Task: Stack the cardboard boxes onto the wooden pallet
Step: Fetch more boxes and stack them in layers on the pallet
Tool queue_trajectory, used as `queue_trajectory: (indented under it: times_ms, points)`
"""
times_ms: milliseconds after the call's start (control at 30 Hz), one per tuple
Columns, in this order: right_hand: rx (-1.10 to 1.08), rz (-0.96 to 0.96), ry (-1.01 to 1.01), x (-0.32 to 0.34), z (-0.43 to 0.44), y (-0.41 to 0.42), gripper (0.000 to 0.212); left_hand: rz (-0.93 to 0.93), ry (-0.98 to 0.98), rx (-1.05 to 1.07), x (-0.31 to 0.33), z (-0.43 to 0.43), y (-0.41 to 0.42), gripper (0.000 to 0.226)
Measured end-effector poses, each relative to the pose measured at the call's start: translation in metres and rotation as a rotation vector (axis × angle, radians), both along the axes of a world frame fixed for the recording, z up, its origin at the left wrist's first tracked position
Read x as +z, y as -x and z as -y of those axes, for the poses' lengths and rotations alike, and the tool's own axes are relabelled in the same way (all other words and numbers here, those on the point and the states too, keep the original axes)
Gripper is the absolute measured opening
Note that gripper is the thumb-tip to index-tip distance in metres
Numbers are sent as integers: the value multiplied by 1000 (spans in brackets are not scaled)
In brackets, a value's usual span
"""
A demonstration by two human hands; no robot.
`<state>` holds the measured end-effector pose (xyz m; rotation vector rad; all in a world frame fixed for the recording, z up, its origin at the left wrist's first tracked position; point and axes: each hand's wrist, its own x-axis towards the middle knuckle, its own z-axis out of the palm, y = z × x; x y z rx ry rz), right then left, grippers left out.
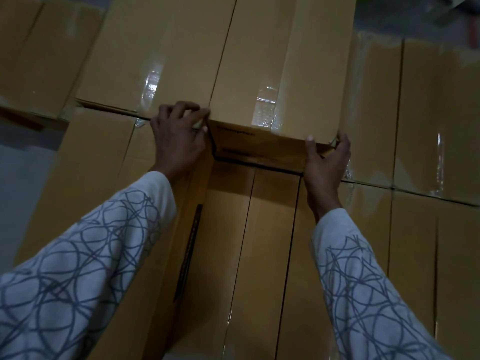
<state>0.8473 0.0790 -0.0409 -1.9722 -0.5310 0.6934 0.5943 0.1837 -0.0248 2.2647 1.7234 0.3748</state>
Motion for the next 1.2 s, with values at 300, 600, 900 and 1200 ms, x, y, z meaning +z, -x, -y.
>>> queue_trajectory:
  times_ms: [300, 600, 900, 1200]
  points:
    - [-50, -94, 42, -5, -2, 0, 80, -6, 56, 7, -1, 9, -5, 52]
    - [-56, -82, 63, -3, 10, 5, 80, -84, 4, -60, -2, 25, 5, 66]
    - [-84, -165, 29, 1, 15, 6, 80, -59, -25, -134, -14, 32, 20, 80]
    - [-23, -115, 56, -9, 19, 12, 80, 73, 17, -42, -15, 33, 15, 94]
